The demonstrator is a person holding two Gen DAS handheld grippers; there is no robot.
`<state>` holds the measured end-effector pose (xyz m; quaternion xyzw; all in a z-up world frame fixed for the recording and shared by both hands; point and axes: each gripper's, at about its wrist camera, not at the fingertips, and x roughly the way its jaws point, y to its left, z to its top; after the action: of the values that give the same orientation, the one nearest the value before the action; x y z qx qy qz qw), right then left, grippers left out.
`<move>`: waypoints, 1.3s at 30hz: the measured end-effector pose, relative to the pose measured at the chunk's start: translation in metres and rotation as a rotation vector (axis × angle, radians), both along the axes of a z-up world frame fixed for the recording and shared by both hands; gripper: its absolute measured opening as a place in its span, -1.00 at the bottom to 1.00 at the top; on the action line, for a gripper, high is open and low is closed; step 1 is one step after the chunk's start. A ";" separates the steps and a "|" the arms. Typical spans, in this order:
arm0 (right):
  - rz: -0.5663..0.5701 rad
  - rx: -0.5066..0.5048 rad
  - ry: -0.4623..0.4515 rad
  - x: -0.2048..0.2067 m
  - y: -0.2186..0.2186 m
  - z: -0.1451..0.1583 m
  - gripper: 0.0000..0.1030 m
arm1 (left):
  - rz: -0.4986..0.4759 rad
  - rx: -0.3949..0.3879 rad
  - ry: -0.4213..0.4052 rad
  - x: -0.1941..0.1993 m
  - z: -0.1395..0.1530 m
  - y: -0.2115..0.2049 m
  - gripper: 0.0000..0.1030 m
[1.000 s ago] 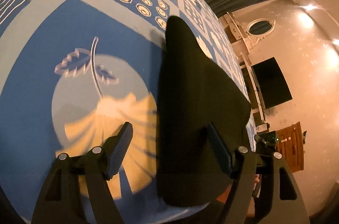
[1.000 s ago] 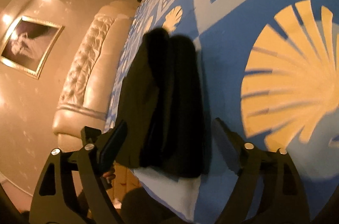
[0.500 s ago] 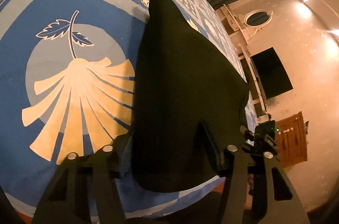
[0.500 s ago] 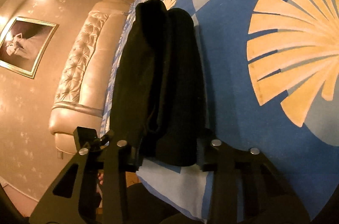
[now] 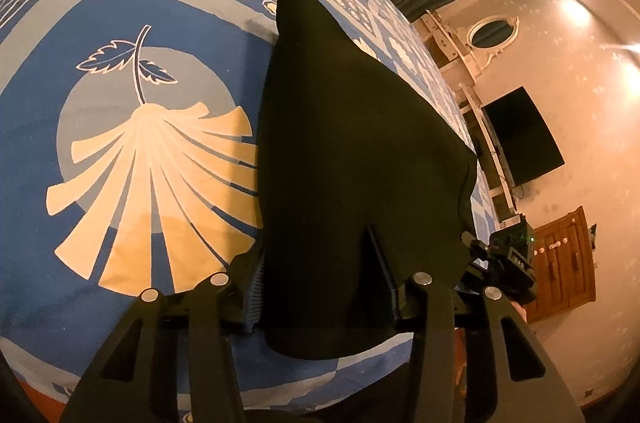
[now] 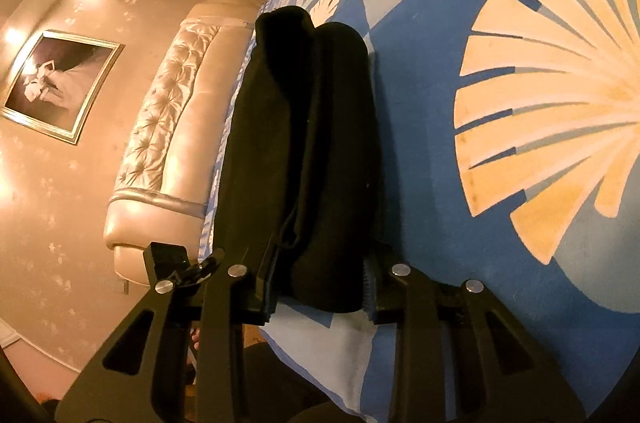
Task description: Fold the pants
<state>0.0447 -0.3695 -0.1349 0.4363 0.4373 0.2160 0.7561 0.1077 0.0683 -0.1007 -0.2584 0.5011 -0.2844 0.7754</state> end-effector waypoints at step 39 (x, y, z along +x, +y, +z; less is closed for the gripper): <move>-0.022 -0.020 0.054 -0.044 -0.028 0.015 0.17 | -0.042 0.118 0.013 -0.001 0.006 -0.021 0.59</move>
<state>0.0009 -0.3972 -0.1196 0.4391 0.4547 0.1914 0.7509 0.1066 0.0475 -0.0951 -0.2034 0.5272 -0.2690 0.7799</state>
